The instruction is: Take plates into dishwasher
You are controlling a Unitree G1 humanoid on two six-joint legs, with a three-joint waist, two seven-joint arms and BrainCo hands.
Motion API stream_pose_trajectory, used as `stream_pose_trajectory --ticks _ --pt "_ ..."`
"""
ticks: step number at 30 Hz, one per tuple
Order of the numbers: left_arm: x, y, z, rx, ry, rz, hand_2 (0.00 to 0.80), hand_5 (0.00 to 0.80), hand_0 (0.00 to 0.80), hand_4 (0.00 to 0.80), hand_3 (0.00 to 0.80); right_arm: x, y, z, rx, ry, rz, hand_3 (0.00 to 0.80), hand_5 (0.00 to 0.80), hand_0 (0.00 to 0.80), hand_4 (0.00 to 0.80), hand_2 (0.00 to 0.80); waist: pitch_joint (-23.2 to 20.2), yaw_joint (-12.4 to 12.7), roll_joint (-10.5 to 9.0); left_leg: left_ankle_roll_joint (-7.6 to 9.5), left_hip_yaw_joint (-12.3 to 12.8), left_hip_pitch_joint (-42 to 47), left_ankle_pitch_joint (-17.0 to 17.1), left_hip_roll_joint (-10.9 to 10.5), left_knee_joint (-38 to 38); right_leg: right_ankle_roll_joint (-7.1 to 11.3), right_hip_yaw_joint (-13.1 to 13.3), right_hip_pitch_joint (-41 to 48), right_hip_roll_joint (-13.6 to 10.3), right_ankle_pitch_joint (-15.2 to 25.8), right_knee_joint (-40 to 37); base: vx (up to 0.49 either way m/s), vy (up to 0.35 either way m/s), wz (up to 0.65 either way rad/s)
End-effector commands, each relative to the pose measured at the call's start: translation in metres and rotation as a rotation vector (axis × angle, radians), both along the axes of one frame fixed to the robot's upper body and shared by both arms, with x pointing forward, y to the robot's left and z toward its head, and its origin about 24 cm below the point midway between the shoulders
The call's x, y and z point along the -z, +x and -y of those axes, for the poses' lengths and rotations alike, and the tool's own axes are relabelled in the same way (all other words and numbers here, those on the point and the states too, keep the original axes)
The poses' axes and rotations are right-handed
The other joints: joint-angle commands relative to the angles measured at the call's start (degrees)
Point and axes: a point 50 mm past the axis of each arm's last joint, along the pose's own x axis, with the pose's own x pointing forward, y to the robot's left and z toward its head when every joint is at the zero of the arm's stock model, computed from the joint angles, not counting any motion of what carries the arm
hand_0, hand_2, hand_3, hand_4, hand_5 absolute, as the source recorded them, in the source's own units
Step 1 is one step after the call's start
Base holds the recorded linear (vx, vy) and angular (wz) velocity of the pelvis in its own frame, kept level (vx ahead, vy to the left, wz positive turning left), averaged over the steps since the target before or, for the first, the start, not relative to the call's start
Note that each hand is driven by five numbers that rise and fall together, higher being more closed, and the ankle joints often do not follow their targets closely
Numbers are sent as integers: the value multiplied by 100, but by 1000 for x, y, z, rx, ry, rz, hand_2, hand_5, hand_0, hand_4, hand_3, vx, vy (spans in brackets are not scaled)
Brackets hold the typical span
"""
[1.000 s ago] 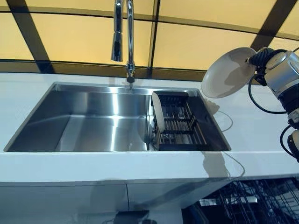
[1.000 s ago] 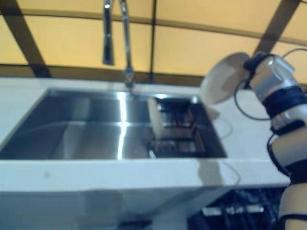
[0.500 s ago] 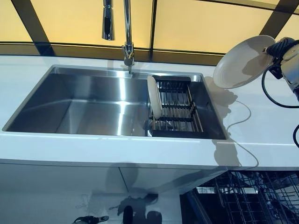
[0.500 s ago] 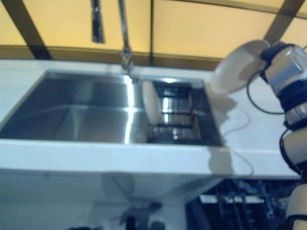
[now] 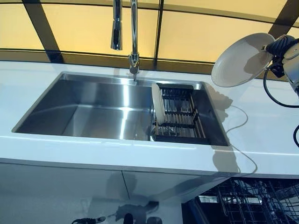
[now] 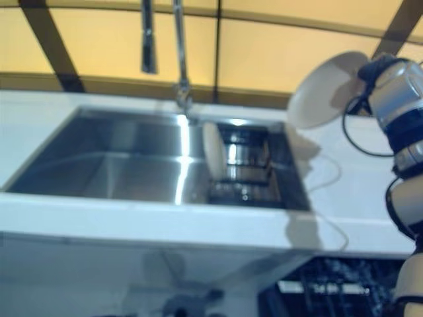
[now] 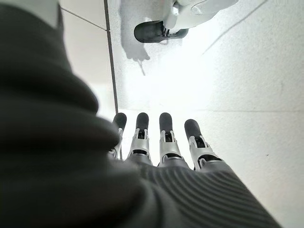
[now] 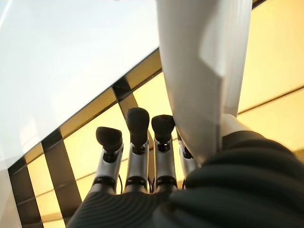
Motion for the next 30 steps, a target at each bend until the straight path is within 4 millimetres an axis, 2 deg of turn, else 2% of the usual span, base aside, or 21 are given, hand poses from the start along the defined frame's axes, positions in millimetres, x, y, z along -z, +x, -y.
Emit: stream_pose_trajectory --ticks 1,3,4,5,6,7,10,13,17,24,30 --pt "-2 6 -1 4 13 16 0 0 0 0 0 -55 -27 11 55 -93 108 800 800 800 800 800 -69 -99 -474 236 404 -142 -1034 -197 1359 168 -61 -72 -139 265 38 -79 39 -3" --pt "-2 9 1 11 20 21 0 0 0 0 0 -66 -37 17 61 -104 92 800 800 800 800 800 -186 -211 -554 225 381 154 -1131 -43 1748 171 -32 -142 -188 241 54 -24 88 -7" --pt "-2 10 2 16 21 22 0 0 0 0 0 -70 -40 19 66 -107 90 800 800 800 800 800 -224 -231 -543 204 273 324 -1164 -57 1588 185 -29 -162 -183 232 61 4 140 -21" --pt "-3 12 1 22 21 23 0 0 0 0 0 -73 -43 21 66 -108 91 800 800 800 800 800 -280 -259 -502 177 146 653 -1192 -111 981 223 -36 -166 -160 233 47 -1 168 -5" --pt "-4 16 2 35 21 23 0 0 0 0 0 -76 -45 23 70 -106 94 800 800 800 800 800 -342 -322 -443 122 157 923 -1137 -118 313 258 -90 -166 -127 247 -9 -56 217 26" --pt "-4 20 4 53 16 20 0 0 0 0 0 -74 -47 26 90 -121 87 800 800 800 800 800 -384 -357 -367 114 31 954 -1030 -213 -116 317 -151 -214 -102 293 -40 -88 182 40" --pt "-3 20 6 63 17 21 0 0 0 0 0 -65 -44 30 101 -162 84 800 800 800 800 800 -411 -370 -323 165 -119 861 -982 -297 -191 381 -75 -298 -97 425 -172 -111 134 39" --pt "-2 10 2 30 21 1 0 0 0 0 0 -57 -41 29 74 -221 55 800 800 800 800 800 -459 -385 -285 218 -45 858 -1026 -334 -191 426 11 -307 -107 529 -348 -72 123 0" --pt "1 -4 -2 11 29 -29 0 0 0 0 0 -58 -40 24 49 -278 14 800 800 800 800 800 -527 -403 -264 267 -21 865 -1054 -387 -191 463 182 -328 -82 573 -382 -17 80 -10" --pt "0 -4 -5 -10 25 -19 0 0 0 0 0 -59 -48 27 42 -402 -59 800 800 800 800 800 -544 -542 -211 338 150 885 -1125 -409 -191 526 434 -388 -47 642 -382 -25 64 -22" --pt "0 -2 -4 0 16 -18 0 0 0 0 0 -40 -56 39 29 -438 -134 800 800 800 800 800 -526 -730 -184 404 344 950 -1184 -410 -191 573 663 -403 -7 703 -382 -27 50 -20"
